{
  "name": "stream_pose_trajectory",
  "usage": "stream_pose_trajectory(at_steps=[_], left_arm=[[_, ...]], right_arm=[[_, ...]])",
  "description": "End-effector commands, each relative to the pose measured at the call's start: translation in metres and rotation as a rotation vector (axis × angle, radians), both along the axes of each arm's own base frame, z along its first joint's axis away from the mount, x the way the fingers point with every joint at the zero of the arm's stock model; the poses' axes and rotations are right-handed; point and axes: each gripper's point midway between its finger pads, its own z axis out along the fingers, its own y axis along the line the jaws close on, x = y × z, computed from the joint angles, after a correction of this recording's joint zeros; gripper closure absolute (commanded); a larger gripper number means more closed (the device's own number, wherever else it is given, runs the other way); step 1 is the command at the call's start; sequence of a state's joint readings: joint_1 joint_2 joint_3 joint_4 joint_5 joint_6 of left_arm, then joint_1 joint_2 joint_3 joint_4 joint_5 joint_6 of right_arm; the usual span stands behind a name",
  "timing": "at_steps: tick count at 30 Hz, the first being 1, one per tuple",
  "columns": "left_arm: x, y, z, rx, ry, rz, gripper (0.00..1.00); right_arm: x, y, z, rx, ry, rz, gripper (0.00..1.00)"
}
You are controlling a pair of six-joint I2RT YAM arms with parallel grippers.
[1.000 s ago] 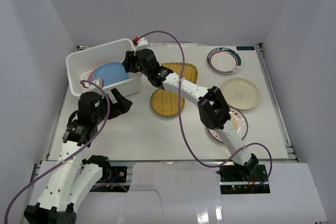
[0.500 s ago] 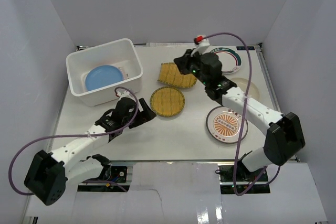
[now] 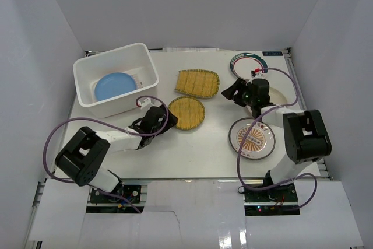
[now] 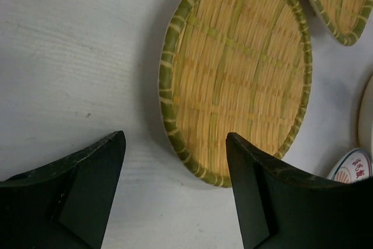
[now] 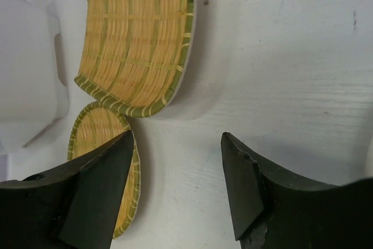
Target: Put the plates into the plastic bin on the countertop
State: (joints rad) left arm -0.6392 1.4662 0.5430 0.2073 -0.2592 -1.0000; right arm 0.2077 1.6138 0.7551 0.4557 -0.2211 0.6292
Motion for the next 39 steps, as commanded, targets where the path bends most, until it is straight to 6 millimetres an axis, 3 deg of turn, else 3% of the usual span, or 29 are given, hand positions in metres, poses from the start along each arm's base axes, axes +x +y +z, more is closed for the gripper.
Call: stream_pose_trajectory(at_steps=[1, 2, 3, 5, 6, 7, 8, 11, 12, 15, 17, 18, 21, 22, 24, 25, 27, 30, 31, 32, 33, 34, 35, 39], left_arm=[[0.017, -0.006, 0.000, -0.021, -0.054, 0.039, 0.21], [0.017, -0.006, -0.005, -0.016, -0.050, 0.040, 0.21], [0.019, -0.007, -0.007, -0.016, -0.049, 0.042, 0.22], [0.023, -0.009, -0.015, 0.002, -0.041, 0.043, 0.27], [0.023, -0.009, -0.018, 0.008, -0.036, 0.044, 0.31], [0.024, -0.009, -0.020, 0.010, -0.037, 0.046, 0.34], [0.025, -0.009, -0.023, 0.016, -0.033, 0.046, 0.44], [0.024, -0.005, -0.028, 0.033, -0.028, 0.054, 0.59], [0.023, -0.002, -0.028, 0.045, -0.024, 0.060, 0.72], [0.019, 0.004, -0.026, 0.061, -0.026, 0.066, 0.92], [0.014, 0.007, -0.023, 0.070, -0.027, 0.056, 1.00], [0.010, 0.009, -0.015, 0.062, -0.039, 0.048, 1.00], [-0.003, 0.008, -0.003, 0.059, -0.039, -0.007, 1.00], [-0.006, 0.005, 0.019, 0.019, -0.077, -0.031, 1.00], [-0.014, 0.003, 0.043, -0.017, -0.116, -0.060, 1.00], [-0.020, 0.004, 0.071, -0.062, -0.170, -0.076, 1.00], [-0.029, 0.007, 0.097, -0.095, -0.207, -0.092, 1.00], [-0.034, 0.011, 0.166, -0.156, -0.323, -0.103, 1.00], [-0.034, 0.013, 0.207, -0.197, -0.401, -0.094, 1.00], [-0.035, 0.015, 0.225, -0.210, -0.436, -0.094, 1.00], [-0.034, 0.018, 0.240, -0.209, -0.464, -0.088, 1.00], [-0.033, 0.021, 0.255, -0.209, -0.493, -0.080, 1.00], [-0.032, 0.025, 0.286, -0.203, -0.557, -0.075, 1.00], [-0.005, 0.055, 0.319, -0.068, -0.640, 0.061, 1.00]], right_arm=[[0.018, 0.017, 0.006, 0.175, -0.015, 0.016, 0.30], [0.022, 0.021, 0.004, 0.202, -0.007, 0.016, 0.30], [0.024, 0.026, -0.011, 0.225, 0.032, 0.028, 0.30], [0.039, 0.032, -0.007, 0.287, 0.038, 0.021, 0.30], [0.040, 0.036, -0.022, 0.304, 0.077, 0.025, 0.30], [0.045, 0.037, -0.019, 0.326, 0.063, 0.023, 0.31], [0.051, 0.040, -0.017, 0.348, 0.064, 0.016, 0.32], [0.059, 0.043, -0.028, 0.360, 0.088, 0.002, 0.35], [0.065, 0.045, -0.030, 0.360, 0.089, 0.002, 0.35], [0.074, 0.051, -0.037, 0.361, 0.115, 0.004, 0.37], [0.077, 0.053, -0.041, 0.367, 0.125, 0.001, 0.41], [0.077, 0.056, -0.046, 0.376, 0.142, 0.000, 0.44], [0.079, 0.060, -0.047, 0.386, 0.149, 0.005, 0.68], [0.078, 0.061, -0.046, 0.389, 0.148, 0.011, 0.81], [0.077, 0.061, -0.038, 0.395, 0.133, 0.018, 0.89], [0.073, 0.059, -0.036, 0.400, 0.127, 0.015, 0.92], [0.071, 0.057, -0.015, 0.400, 0.082, 0.013, 0.92], [0.062, 0.051, 0.011, 0.386, 0.020, 0.010, 0.92], [0.059, 0.049, 0.015, 0.371, 0.004, 0.009, 0.92], [0.050, 0.046, 0.012, 0.359, 0.010, 0.003, 0.92], [0.045, 0.042, 0.029, 0.356, -0.030, -0.001, 0.92], [0.040, 0.038, 0.033, 0.350, -0.040, -0.005, 0.92], [0.033, 0.035, 0.035, 0.339, -0.051, -0.008, 0.92], [0.000, 0.022, 0.052, 0.298, -0.099, -0.003, 0.92]])
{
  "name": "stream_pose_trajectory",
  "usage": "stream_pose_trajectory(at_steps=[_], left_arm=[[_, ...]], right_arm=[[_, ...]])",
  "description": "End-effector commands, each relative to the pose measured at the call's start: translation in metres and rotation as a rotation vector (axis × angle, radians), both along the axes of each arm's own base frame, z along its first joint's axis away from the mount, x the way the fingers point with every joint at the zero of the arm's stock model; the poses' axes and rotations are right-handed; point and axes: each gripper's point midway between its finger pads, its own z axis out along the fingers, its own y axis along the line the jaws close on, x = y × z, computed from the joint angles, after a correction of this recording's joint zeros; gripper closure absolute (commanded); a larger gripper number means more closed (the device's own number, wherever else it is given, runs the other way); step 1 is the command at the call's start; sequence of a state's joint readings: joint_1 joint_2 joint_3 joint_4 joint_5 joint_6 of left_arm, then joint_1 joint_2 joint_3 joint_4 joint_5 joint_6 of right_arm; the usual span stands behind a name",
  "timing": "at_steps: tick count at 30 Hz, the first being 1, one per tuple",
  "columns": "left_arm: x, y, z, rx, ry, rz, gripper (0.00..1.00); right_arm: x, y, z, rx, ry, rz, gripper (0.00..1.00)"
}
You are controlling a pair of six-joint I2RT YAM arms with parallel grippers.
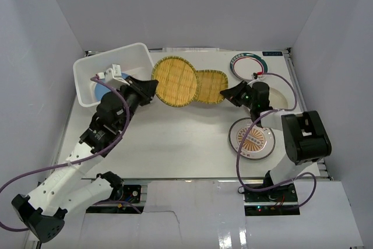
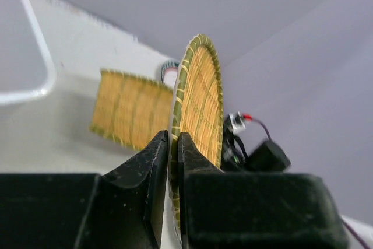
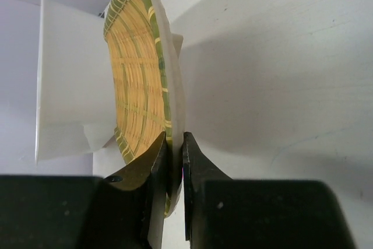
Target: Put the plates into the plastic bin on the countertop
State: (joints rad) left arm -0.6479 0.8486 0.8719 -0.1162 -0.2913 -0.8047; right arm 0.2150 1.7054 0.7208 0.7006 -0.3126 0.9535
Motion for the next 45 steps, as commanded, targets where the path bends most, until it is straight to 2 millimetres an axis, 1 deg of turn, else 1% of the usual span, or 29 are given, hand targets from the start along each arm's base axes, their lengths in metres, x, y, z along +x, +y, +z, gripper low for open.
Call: stream_pose_trajectory(at_steps=[1, 3, 5, 6, 7, 8, 11, 14, 19, 20, 21, 23, 24, 26, 28, 29, 30, 31, 33, 34, 35, 37, 39, 40, 41, 42, 43, 44, 45], left_arm=[[0.024, 0.038, 0.027, 0.102, -0.071, 0.179, 1.00], [0.048, 0.076, 0.034, 0.119, -0.083, 0.295, 1.00], [0.069, 0.091, 0.022, 0.113, -0.045, 0.280, 1.00], [0.082, 0.127, 0.018, 0.087, -0.024, 0.362, 1.00], [0.089, 0.133, 0.007, 0.080, 0.006, 0.342, 1.00], [0.094, 0.161, 0.002, 0.071, 0.021, 0.404, 1.00], [0.102, 0.201, -0.018, 0.048, 0.066, 0.485, 1.00], [0.112, 0.230, -0.052, 0.052, 0.154, 0.538, 1.00], [0.120, 0.257, -0.100, 0.048, 0.276, 0.600, 1.00], [0.119, 0.259, -0.107, 0.040, 0.294, 0.607, 0.93], [0.119, 0.262, -0.114, 0.038, 0.318, 0.623, 0.71], [0.117, 0.262, -0.121, 0.032, 0.337, 0.623, 0.53], [0.115, 0.261, -0.125, 0.031, 0.346, 0.620, 0.41], [0.112, 0.261, -0.128, 0.027, 0.348, 0.612, 0.30], [0.108, 0.252, -0.128, 0.014, 0.343, 0.570, 0.16], [0.106, 0.250, -0.127, 0.010, 0.340, 0.555, 0.11], [0.104, 0.242, -0.118, 0.004, 0.314, 0.516, 0.06], [0.102, 0.238, -0.111, 0.000, 0.295, 0.495, 0.04], [0.097, 0.230, -0.091, -0.009, 0.242, 0.459, 0.02], [0.088, 0.222, -0.067, -0.012, 0.175, 0.431, 0.02], [0.083, 0.220, -0.056, -0.011, 0.151, 0.423, 0.02], [0.076, 0.214, -0.020, 0.014, 0.093, 0.399, 0.02], [0.070, 0.205, -0.005, 0.035, 0.087, 0.361, 0.02], [0.068, 0.201, 0.012, 0.062, 0.046, 0.339, 0.02], [0.065, 0.187, 0.019, 0.068, 0.037, 0.279, 0.02], [0.064, 0.180, 0.025, 0.075, 0.025, 0.247, 0.02], [0.061, 0.169, 0.037, 0.094, -0.006, 0.204, 0.02], [0.056, 0.157, 0.042, 0.100, -0.018, 0.145, 0.02], [0.053, 0.149, 0.047, 0.106, -0.031, 0.112, 0.02]], right_arm=[[-0.010, -0.008, 0.044, -0.032, -0.162, 0.010, 0.92], [-0.019, -0.009, 0.053, -0.077, -0.182, 0.034, 0.92], [-0.025, -0.011, 0.061, -0.093, -0.200, 0.040, 0.92], [-0.029, -0.013, 0.068, -0.116, -0.220, 0.045, 0.92], [-0.030, -0.014, 0.074, -0.128, -0.233, 0.045, 0.92], [-0.033, -0.015, 0.085, -0.133, -0.258, 0.043, 0.92], [-0.036, -0.013, 0.110, -0.131, -0.308, 0.060, 0.92], [-0.039, -0.002, 0.140, -0.127, -0.364, 0.093, 0.92], [-0.048, 0.050, 0.176, -0.152, -0.444, 0.175, 0.92], [-0.045, 0.058, 0.176, -0.152, -0.441, 0.183, 0.92], [-0.045, 0.072, 0.193, -0.137, -0.473, 0.194, 0.92], [-0.037, 0.090, 0.194, -0.131, -0.464, 0.213, 0.92], [-0.035, 0.101, 0.212, -0.120, -0.496, 0.209, 0.92], [-0.024, 0.115, 0.209, -0.116, -0.481, 0.215, 0.92], [-0.019, 0.131, 0.231, -0.081, -0.511, 0.216, 0.92], [-0.011, 0.140, 0.223, -0.088, -0.492, 0.216, 0.92], [-0.010, 0.152, 0.243, -0.073, -0.520, 0.226, 0.92], [-0.007, 0.160, 0.249, -0.074, -0.527, 0.232, 0.92], [0.002, 0.185, 0.232, -0.110, -0.484, 0.252, 0.92], [0.006, 0.193, 0.257, -0.096, -0.530, 0.247, 0.92], [0.012, 0.210, 0.241, -0.114, -0.505, 0.258, 0.92], [0.016, 0.229, 0.238, -0.125, -0.493, 0.272, 0.92], [0.021, 0.258, 0.239, -0.122, -0.507, 0.288, 0.92], [0.027, 0.273, 0.213, -0.158, -0.467, 0.302, 0.92], [0.022, 0.288, 0.234, -0.141, -0.510, 0.307, 0.92], [0.023, 0.299, 0.229, -0.145, -0.509, 0.316, 0.92], [0.025, 0.314, 0.205, -0.172, -0.485, 0.340, 0.92], [0.022, 0.326, 0.220, -0.157, -0.516, 0.324, 0.92], [0.024, 0.338, 0.199, -0.172, -0.499, 0.333, 0.92]])
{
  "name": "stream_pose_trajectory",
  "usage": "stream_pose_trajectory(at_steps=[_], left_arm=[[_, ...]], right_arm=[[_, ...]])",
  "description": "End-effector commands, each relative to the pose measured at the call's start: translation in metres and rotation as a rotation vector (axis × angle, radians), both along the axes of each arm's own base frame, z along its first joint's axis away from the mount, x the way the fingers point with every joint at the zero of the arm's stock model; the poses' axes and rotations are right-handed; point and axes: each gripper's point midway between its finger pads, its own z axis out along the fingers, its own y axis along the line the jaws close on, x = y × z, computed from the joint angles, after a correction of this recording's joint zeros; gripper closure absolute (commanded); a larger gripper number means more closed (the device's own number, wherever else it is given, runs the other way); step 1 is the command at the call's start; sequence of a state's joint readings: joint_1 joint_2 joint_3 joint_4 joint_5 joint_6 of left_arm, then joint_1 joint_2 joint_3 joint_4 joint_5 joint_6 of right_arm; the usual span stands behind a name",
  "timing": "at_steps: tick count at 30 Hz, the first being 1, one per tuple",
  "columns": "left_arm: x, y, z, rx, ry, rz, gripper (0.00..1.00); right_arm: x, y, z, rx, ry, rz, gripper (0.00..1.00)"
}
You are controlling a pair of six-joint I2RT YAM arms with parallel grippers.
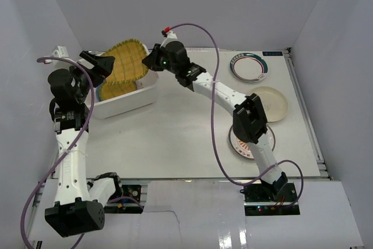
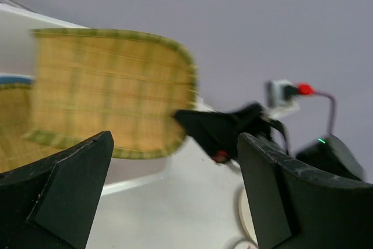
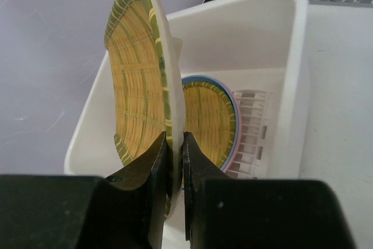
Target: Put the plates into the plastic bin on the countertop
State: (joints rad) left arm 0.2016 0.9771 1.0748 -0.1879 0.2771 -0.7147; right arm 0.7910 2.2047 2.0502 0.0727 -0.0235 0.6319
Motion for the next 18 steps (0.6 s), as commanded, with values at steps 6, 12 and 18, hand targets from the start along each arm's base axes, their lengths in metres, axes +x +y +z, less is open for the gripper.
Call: stream_pose_trajectory(at_steps=[6, 12, 18], left_arm=[[-0.036, -0.073, 0.007, 0.058, 0.002, -0.334, 0.02], [-0.052, -0.098, -0.022, 0.053, 0.053, -0.382, 0.02], [-0.073, -0.175, -0.046, 0.040, 0.110, -0.593, 0.02]], right_arm=[[-0.009, 0.056, 0.003, 0.039, -0.069, -0.004, 0.85], [-0.013, 0.014, 0.053, 0.039, -0.163, -0.083, 0.28], [-0.017, -0.105, 0.108, 0.087, -0.252, -0.165, 0.47]])
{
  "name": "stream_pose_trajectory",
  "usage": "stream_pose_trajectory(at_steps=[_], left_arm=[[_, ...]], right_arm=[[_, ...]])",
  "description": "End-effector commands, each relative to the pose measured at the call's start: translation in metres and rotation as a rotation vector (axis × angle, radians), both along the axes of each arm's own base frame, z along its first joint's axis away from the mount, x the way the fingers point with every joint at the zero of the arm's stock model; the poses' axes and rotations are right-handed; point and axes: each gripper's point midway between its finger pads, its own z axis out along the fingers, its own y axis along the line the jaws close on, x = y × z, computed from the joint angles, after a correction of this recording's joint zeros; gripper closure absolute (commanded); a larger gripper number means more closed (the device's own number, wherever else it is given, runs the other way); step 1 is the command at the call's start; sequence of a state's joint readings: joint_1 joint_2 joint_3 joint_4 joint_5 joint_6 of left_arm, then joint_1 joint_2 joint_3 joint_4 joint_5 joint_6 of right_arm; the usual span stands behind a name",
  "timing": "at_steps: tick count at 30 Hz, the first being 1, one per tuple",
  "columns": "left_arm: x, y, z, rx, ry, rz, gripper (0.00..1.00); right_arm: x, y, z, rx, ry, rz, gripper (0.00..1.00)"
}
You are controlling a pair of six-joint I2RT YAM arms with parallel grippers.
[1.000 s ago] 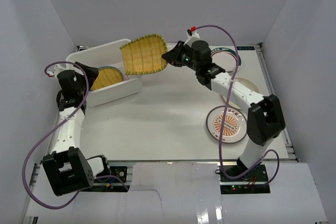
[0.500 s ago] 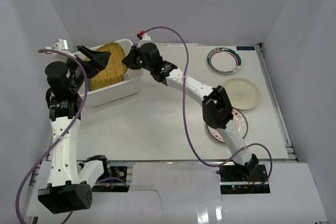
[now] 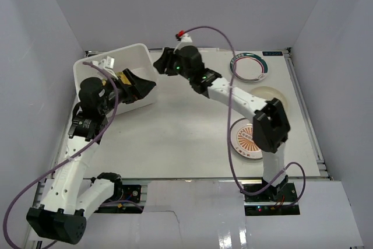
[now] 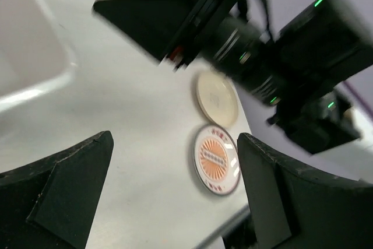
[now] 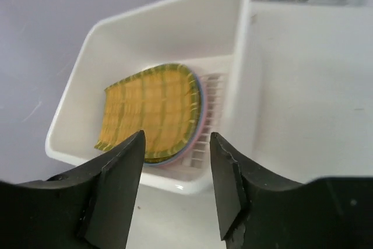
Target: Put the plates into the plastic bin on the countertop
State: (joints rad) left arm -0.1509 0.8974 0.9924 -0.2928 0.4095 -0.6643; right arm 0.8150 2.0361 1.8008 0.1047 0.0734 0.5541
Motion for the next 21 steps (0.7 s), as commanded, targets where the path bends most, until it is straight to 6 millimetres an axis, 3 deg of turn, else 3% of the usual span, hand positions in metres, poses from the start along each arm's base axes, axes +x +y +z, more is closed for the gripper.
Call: stream_pose_trajectory(at_steps=[1, 2, 3, 4, 5, 6, 7, 8, 9, 10, 11, 12, 13, 14, 15, 16, 17, 19, 21], left_arm=[[-0.008, -0.052, -0.018, 0.032, 0.033, -0.092, 0.02], [-0.011, -0.069, -0.025, 0.052, 0.045, -0.121, 0.02], [-0.030, -0.104, -0.034, 0.080, 0.052, -0.213, 0.02], [-0.027, -0.115, -0.038, 0.103, 0.048, -0.197, 0.02], [-0.025, -0.136, -0.064, 0.148, 0.100, -0.225, 0.02], [-0.037, -0.160, -0.074, 0.164, 0.117, -0.282, 0.04], [-0.037, -0.175, -0.078, 0.162, 0.117, -0.301, 0.06], [-0.034, -0.191, -0.105, 0.197, 0.167, -0.316, 0.09], [-0.043, -0.208, -0.116, 0.208, 0.182, -0.351, 0.11], [-0.042, -0.221, -0.122, 0.202, 0.184, -0.361, 0.12], [-0.043, -0.235, -0.126, 0.207, 0.187, -0.377, 0.12], [-0.042, -0.247, -0.158, 0.255, 0.241, -0.390, 0.13], [-0.051, -0.262, -0.166, 0.267, 0.251, -0.423, 0.12], [-0.050, -0.275, -0.167, 0.266, 0.251, -0.438, 0.12], [-0.056, -0.287, -0.192, 0.300, 0.288, -0.468, 0.13], [-0.056, -0.293, -0.198, 0.301, 0.295, -0.481, 0.12], [-0.054, -0.301, -0.199, 0.297, 0.296, -0.492, 0.13], [-0.057, -0.311, -0.222, 0.321, 0.335, -0.523, 0.12], [-0.054, -0.320, -0.228, 0.330, 0.335, -0.533, 0.12]], right_arm=[[0.018, -0.109, 0.071, 0.105, -0.165, -0.141, 0.64], [0.022, -0.134, 0.058, 0.085, -0.149, -0.177, 0.74], [0.016, -0.163, 0.066, 0.090, -0.160, -0.213, 0.82], [0.028, -0.212, 0.019, 0.034, -0.079, -0.292, 0.89], [0.029, -0.240, 0.005, 0.029, -0.046, -0.335, 0.92], [0.027, -0.271, 0.006, 0.036, -0.047, -0.389, 0.92], [0.034, -0.316, -0.008, 0.030, -0.017, -0.454, 0.92], [0.028, -0.344, -0.041, 0.014, 0.052, -0.502, 0.92], [0.023, -0.365, -0.043, 0.027, 0.060, -0.537, 0.92], [0.024, -0.407, -0.051, 0.033, 0.079, -0.613, 0.91], [0.017, -0.432, -0.071, 0.022, 0.129, -0.671, 0.81], [0.011, -0.449, -0.072, 0.019, 0.130, -0.720, 0.73], [0.006, -0.483, -0.079, 0.001, 0.138, -0.825, 0.65], [0.000, -0.499, -0.085, -0.013, 0.150, -0.879, 0.50], [-0.014, -0.509, -0.099, -0.028, 0.178, -0.915, 0.42], [-0.022, -0.534, -0.107, -0.045, 0.189, -1.012, 0.36], [-0.030, -0.543, -0.115, -0.048, 0.205, -1.049, 0.28], [-0.052, -0.564, -0.139, -0.048, 0.259, -1.148, 0.27], [-0.065, -0.575, -0.154, -0.043, 0.295, -1.204, 0.28]])
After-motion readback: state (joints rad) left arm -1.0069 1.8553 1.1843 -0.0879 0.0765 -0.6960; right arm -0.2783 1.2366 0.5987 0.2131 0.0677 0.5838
